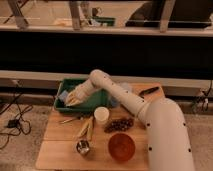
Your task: Wipe tray with sponge
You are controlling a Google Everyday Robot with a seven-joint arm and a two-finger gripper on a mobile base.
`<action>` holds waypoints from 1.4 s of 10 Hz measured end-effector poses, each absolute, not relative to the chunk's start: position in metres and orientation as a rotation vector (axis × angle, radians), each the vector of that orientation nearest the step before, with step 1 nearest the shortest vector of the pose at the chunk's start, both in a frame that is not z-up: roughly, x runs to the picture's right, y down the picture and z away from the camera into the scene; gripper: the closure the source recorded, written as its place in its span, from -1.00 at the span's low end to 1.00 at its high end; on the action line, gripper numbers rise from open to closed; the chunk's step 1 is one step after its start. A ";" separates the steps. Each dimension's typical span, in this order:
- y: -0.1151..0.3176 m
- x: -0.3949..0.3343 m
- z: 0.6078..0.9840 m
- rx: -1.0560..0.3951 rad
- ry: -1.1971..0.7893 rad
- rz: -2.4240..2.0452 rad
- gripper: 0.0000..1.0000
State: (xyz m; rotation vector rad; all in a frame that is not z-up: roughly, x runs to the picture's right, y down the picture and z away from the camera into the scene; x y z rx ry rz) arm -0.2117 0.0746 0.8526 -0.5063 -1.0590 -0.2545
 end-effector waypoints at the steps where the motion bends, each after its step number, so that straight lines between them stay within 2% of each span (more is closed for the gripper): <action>1: 0.077 -0.210 0.855 -0.512 -1.055 -0.251 0.82; 14: 0.091 -0.185 0.893 -0.570 -1.003 -0.237 0.82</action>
